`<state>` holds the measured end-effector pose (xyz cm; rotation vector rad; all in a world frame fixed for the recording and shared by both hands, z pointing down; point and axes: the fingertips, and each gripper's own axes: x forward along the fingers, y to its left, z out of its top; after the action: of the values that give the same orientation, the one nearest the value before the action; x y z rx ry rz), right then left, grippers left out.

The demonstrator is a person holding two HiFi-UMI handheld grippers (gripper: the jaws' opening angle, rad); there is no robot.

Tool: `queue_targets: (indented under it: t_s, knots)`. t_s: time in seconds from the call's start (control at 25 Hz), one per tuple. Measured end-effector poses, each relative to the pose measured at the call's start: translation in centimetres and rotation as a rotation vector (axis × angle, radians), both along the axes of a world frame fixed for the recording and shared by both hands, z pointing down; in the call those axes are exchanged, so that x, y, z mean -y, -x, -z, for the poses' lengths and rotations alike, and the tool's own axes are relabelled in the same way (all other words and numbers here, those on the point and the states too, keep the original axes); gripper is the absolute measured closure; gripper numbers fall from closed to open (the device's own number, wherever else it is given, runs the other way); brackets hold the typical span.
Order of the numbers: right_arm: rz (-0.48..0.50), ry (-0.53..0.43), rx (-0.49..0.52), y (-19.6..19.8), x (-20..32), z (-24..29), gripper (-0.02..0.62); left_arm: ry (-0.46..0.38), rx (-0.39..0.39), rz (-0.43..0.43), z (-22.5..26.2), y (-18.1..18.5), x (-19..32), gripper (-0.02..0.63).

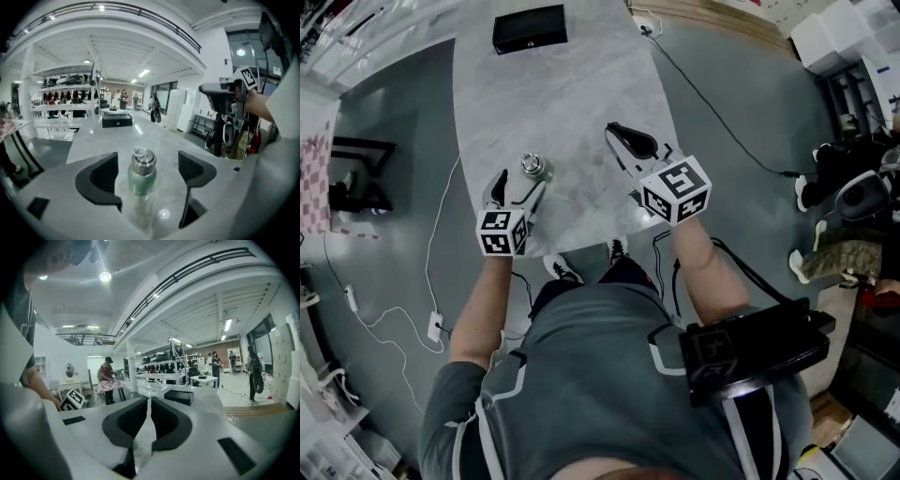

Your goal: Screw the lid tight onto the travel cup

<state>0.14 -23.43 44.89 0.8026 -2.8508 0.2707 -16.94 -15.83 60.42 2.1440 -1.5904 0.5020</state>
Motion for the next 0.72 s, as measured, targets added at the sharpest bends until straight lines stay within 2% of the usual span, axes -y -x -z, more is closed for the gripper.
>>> queue_targets:
  t_s: [0.16,0.28,0.4,0.48,0.56,0.6,0.72]
  knots:
    - [-0.009,-0.016,0.046,-0.7,-0.7,3.0,0.548,-0.135,-0.055,-0.018,7.9,-1.0,-0.6,0.209]
    - [0.003,-0.033,0.071,-0.9,-1.8,5.6,0.549,-0.2,-0.105,-0.013,13.1,-0.9,-1.3,0.209]
    - [0.002,-0.046,0.057,-0.8,-1.7,6.8,0.549,-0.276,-0.101,0.011,17.0,0.0,-1.1,0.21]
    - [0.006,-0.045,0.055,-1.0,-2.2,7.7,0.549,-0.292,-0.132,0.021,18.8,0.3,-1.4,0.215]
    - [0.016,-0.051,0.052,-1.2,-2.7,8.6,0.549,-0.309,-0.147,0.047,20.6,0.8,-1.7,0.271]
    - [0.02,-0.055,0.053,-1.2,-2.8,9.1,0.549,-0.326,-0.13,0.055,21.5,1.0,-1.7,0.34]
    - [0.026,-0.059,0.058,-1.1,-3.0,9.9,0.549,-0.373,-0.063,0.049,23.6,1.1,-1.7,0.388]
